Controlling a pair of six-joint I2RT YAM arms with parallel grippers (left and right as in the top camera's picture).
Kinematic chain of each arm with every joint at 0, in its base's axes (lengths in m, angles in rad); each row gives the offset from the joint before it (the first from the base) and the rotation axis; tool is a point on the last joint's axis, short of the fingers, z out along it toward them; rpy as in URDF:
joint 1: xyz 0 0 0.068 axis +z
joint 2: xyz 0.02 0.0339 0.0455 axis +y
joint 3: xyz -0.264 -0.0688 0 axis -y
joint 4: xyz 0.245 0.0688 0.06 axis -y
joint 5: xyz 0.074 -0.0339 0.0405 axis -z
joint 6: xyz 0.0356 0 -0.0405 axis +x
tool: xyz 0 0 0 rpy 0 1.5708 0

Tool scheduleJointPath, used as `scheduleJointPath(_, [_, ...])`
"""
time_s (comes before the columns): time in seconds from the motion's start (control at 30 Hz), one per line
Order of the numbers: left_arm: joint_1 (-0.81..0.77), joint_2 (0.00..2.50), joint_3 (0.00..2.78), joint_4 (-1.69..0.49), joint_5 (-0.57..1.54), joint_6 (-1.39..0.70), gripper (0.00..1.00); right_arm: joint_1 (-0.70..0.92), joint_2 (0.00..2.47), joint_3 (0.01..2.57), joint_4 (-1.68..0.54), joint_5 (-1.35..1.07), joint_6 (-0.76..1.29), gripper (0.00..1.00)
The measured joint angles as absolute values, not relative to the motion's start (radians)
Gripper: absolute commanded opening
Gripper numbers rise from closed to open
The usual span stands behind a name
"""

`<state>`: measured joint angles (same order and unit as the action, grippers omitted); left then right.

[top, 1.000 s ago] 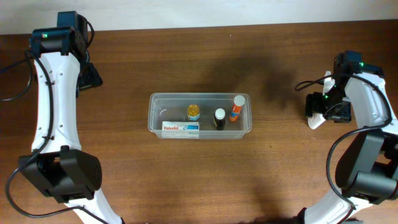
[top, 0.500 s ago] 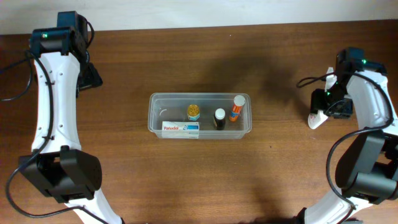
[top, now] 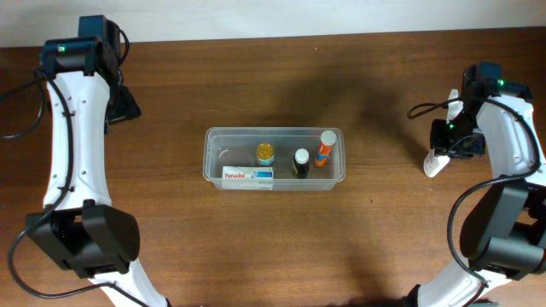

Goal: Pack container
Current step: 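Close the right gripper on the white spray bottle and lift, then carry the white spray bottle over the clear container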

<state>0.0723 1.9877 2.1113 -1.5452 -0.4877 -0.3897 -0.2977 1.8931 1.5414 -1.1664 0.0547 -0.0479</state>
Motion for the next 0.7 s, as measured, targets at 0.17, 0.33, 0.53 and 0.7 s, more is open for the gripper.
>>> scheduleJointPath(0.17, [0.072,1.988,2.111,-1.545,-0.488,-0.390,0.99,-0.298,1.893,1.553,-1.190,0.055,-0.035,0.26])
scheduleJointPath(0.33, [0.072,1.988,2.111,-1.545,-0.488,-0.390,0.99,-0.294,1.893,1.655,-1.283,0.054,-0.019,0.26])
scheduleJointPath(0.53, [0.072,1.988,2.111,-1.545,-0.488,-0.390,0.99,-0.271,1.893,1.839,-1.407,0.032,-0.002,0.25])
scheduleJointPath(0.7, [0.072,1.988,2.111,-1.545,-0.488,-0.390,0.99,-0.214,1.887,1.916,-1.505,-0.019,0.010,0.25])
